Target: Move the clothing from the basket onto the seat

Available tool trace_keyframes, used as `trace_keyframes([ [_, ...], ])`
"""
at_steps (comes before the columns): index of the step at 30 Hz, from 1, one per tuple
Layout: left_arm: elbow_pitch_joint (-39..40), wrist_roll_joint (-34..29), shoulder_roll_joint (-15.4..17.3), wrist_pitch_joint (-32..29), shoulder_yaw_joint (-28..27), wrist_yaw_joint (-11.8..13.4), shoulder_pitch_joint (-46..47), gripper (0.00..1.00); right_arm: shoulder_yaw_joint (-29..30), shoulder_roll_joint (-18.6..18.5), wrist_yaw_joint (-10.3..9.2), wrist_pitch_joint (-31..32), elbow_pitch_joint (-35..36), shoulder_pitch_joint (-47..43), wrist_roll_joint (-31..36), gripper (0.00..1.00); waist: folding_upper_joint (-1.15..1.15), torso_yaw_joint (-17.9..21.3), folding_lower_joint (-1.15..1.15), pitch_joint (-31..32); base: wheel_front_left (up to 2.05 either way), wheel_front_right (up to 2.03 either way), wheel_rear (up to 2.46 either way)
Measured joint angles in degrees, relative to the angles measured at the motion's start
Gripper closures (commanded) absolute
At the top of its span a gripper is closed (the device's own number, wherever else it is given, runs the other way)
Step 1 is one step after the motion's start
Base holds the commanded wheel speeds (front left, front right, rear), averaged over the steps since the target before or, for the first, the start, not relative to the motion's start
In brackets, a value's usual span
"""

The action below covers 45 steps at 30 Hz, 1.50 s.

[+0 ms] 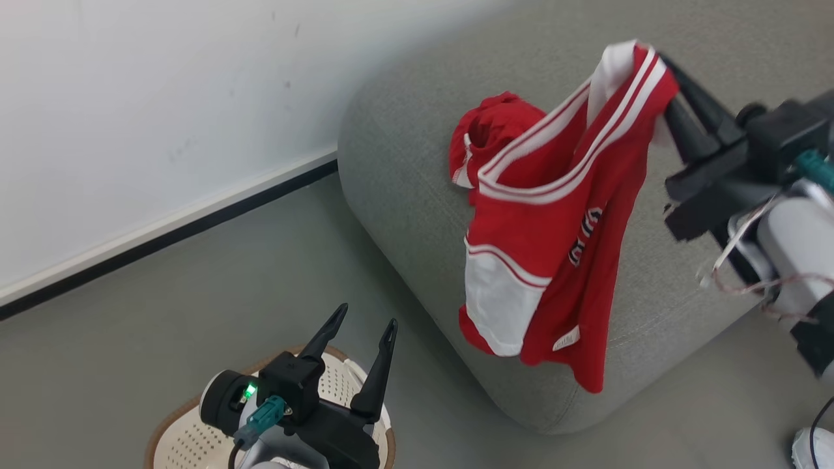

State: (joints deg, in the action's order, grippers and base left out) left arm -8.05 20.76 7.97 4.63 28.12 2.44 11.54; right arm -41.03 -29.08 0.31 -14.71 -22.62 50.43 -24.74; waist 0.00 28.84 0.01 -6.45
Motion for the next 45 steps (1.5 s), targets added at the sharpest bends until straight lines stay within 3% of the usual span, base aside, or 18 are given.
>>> trace_keyframes([
  [7,1.1,-0.8,1.0,-0.6,0.3,0.0,1.5,0.0,1.9,0.3,2.16,0.0,-5.8,9.9,0.1,1.0,0.0,-1.7,0.0,-2.4,0.0,0.0,0.0],
  [15,3.3,-1.4,1.6,-1.6,0.2,-0.5,3.9,0.0,5.2,-0.6,3.31,0.8,-13.2,24.1,0.5,1.0,0.0,-4.7,0.01,-6.0,0.0,0.0,0.0],
  [25,7.0,-3.2,2.5,-2.5,0.8,-1.3,5.9,0.0,8.9,-7.1,3.15,2.9,-20.0,36.9,2.4,1.0,0.0,-9.7,0.0,-10.1,0.0,0.0,0.0],
  [33,8.5,-3.4,3.0,-3.1,0.7,-1.4,6.6,0.0,9.2,-10.8,3.03,3.7,-23.5,41.4,3.9,1.0,0.01,-13.3,0.0,-13.4,0.0,0.0,0.0],
  [45,11.1,-3.9,5.0,-4.2,-0.8,-0.7,7.1,0.0,9.2,-10.1,1.22,3.6,-27.9,40.2,4.5,1.0,0.01,-15.6,0.0,-18.2,0.0,0.0,0.0],
])
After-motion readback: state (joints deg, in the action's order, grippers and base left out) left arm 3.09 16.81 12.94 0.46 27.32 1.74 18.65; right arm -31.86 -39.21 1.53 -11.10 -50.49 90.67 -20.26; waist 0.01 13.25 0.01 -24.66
